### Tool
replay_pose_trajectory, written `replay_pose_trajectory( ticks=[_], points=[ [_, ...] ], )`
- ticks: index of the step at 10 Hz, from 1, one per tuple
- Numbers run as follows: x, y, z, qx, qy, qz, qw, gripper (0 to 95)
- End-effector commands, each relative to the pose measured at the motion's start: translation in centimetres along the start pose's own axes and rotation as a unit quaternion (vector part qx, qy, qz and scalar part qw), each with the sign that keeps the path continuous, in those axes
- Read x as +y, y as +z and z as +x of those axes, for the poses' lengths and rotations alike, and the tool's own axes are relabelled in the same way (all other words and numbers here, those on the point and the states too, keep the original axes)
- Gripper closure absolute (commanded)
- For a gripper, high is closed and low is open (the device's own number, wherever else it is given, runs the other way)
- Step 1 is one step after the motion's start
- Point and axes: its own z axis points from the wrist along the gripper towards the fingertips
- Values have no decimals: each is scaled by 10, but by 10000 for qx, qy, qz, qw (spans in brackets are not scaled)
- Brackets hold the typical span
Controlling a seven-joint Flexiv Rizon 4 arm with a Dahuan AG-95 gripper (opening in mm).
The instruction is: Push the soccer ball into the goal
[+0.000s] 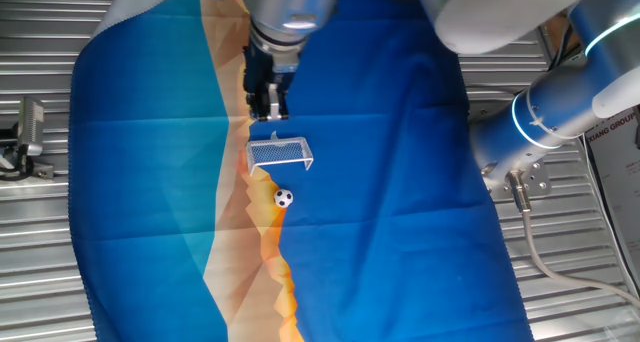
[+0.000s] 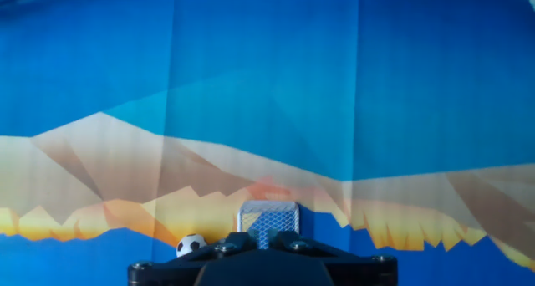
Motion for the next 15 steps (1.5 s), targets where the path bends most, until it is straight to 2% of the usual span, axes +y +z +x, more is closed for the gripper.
replay_pose_trajectory(
  ticks=[1,5,7,10,15],
  points=[
    [0,-1,3,-7,8,-4,10000,950],
    [0,0,3,-23,61,-16,10000,950],
    [0,0,3,-145,130,-8,9998,950],
    [1,2,12,-477,115,-9,9988,950],
    [6,8,25,-576,311,-11,9979,950]
  ],
)
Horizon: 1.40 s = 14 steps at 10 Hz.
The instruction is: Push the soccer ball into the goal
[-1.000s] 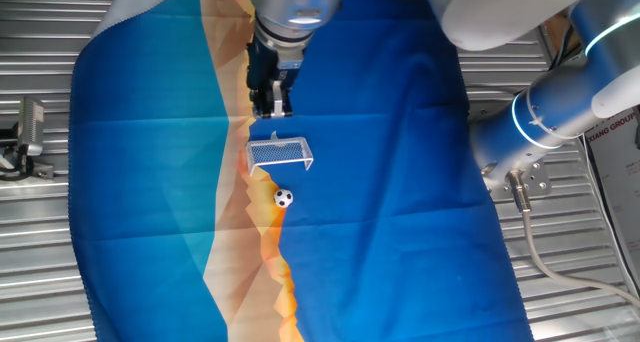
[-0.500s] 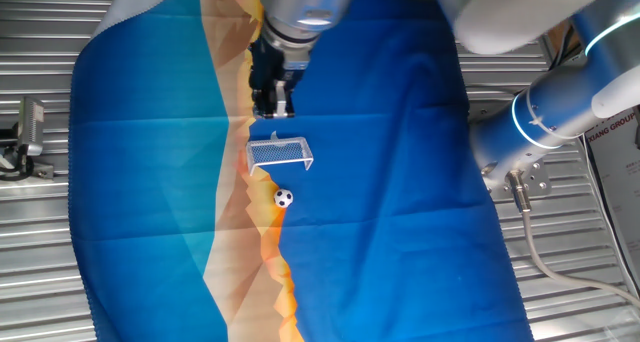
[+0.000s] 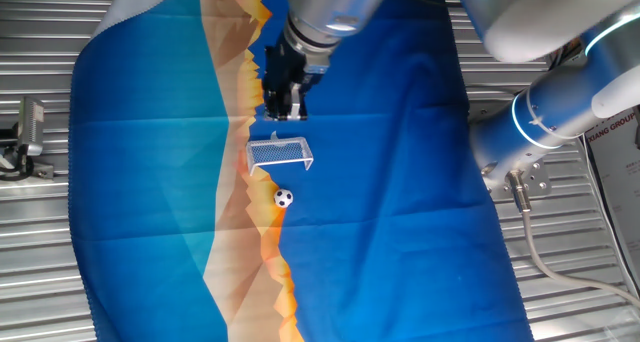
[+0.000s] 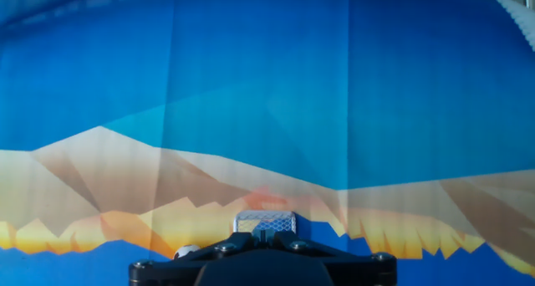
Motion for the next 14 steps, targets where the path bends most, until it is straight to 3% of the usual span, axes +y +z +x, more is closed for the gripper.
replay_pose_trajectory(
  ticks=[1,6,9,14],
  points=[
    [4,3,3,8,92,0,10000,950],
    [25,13,2,111,226,51,9997,950],
    [29,16,-1,184,182,34,9997,950],
    [37,21,-4,168,170,83,9997,950]
  ],
)
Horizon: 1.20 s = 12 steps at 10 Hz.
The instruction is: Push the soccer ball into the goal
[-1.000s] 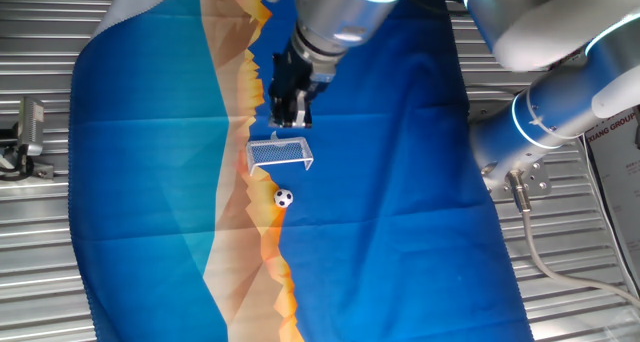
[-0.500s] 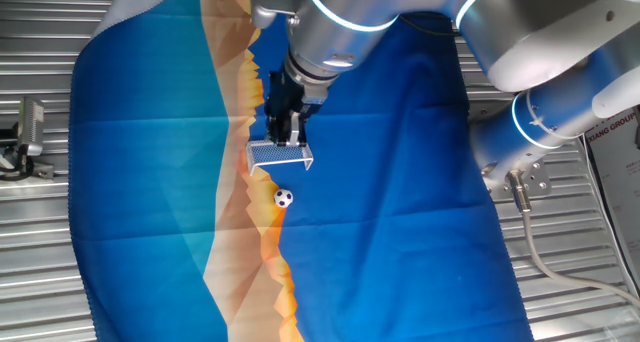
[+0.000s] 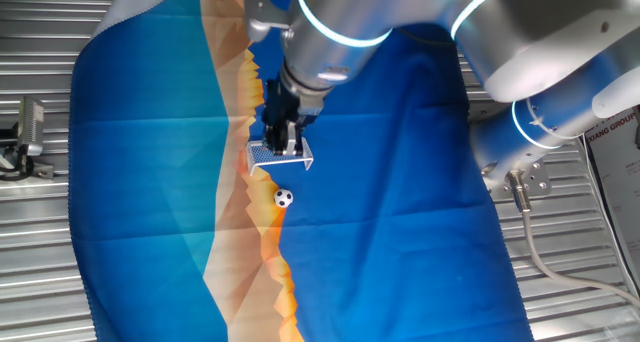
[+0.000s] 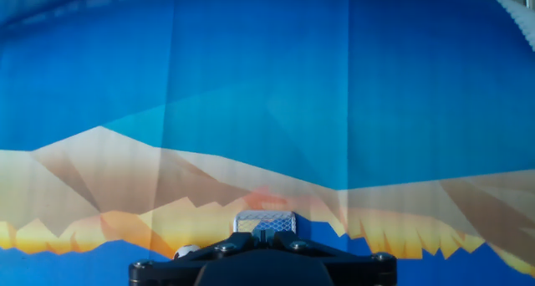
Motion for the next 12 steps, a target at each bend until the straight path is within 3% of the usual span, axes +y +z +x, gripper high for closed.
replay_pose_trajectory(
  ticks=[1,3,12],
  points=[
    [0,-1,2,-21,-37,-19,10000,950],
    [0,-1,2,48,-54,-18,10000,950],
    [0,-1,2,-4,-112,14,9999,950]
  ],
)
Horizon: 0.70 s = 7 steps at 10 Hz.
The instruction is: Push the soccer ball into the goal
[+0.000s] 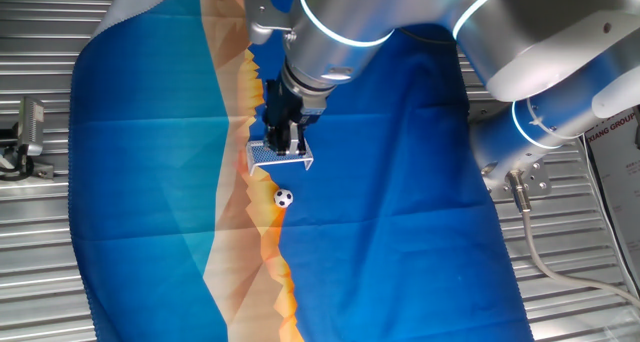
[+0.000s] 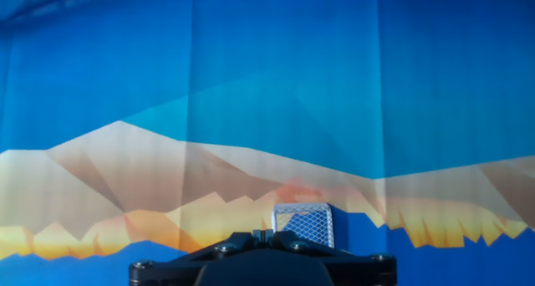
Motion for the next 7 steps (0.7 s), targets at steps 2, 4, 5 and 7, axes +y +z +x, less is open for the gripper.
replay_pose_trajectory(
  ticks=[2,4,5,7],
  points=[
    [0,0,0,-21,-52,-4,10000,950],
    [0,0,0,-36,-224,41,9997,950],
    [0,0,0,12,-438,43,9990,950],
    [0,0,0,96,-667,-19,9977,950]
  ],
)
